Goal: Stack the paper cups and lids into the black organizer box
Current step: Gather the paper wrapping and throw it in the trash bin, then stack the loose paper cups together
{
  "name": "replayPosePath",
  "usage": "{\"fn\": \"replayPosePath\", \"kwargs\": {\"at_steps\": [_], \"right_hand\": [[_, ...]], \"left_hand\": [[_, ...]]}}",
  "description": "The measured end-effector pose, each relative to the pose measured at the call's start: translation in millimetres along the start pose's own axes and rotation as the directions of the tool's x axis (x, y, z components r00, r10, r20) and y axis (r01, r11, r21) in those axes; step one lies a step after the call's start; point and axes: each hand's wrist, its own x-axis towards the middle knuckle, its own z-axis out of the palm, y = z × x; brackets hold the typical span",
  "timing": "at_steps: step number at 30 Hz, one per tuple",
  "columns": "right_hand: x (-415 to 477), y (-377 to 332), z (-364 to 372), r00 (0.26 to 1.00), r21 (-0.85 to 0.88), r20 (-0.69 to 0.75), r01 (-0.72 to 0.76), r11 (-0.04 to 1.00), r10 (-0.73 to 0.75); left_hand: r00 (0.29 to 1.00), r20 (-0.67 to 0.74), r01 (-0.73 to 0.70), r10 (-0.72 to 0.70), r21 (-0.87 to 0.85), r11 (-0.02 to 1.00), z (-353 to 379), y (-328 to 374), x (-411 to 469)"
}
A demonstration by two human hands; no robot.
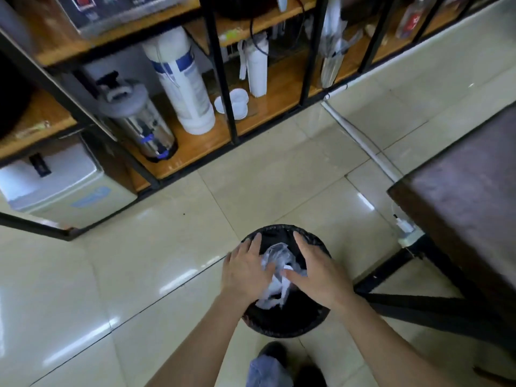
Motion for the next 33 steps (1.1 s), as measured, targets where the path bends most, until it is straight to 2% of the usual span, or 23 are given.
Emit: {"fn": "replayPosePath", "kwargs": {"at_steps": [3,8,13,16,22,25,27,33], "right_hand": [[-29,-41,-58,0.995,0.013,-0.057,0.078,0.997,-0.077],[-80,-99,-158,0.946,-0.133,-0.263,0.159,0.978,-0.190],[-139,-129,-246,0.820,-0.170,-0.517,0.184,0.968,-0.247],[-175,-127,-282,0.724,-0.211,-0.642,0.149,0.966,-0.252],[-247,-87,-321,0.534,-0.160,-0.834,0.009,0.987,-0.141],[-286,-56,-332,0.474,-0.113,-0.878,-0.082,0.990,-0.061],[-313,-30,-337,0.462,-0.064,-0.887,-0.139,0.988,0.007],[-383,71,-350,0.369,0.065,-0.915,-0.265,0.962,0.163]], "left_hand": [[0.994,-0.092,-0.056,0.054,-0.017,0.998,-73,26,-30],[0.952,-0.250,-0.195,0.178,-0.043,0.980,-183,77,-77],[0.870,-0.393,-0.352,0.299,-0.068,0.934,-261,129,-114],[0.802,-0.457,-0.443,0.384,-0.026,0.896,-285,162,-129],[0.654,-0.466,-0.649,0.597,0.060,0.758,-289,244,-165],[0.593,-0.419,-0.727,0.688,0.088,0.681,-273,289,-182],[0.553,-0.400,-0.768,0.731,0.096,0.634,-258,322,-191],[0.453,-0.290,-0.865,0.843,0.086,0.494,-188,424,-221]]}}
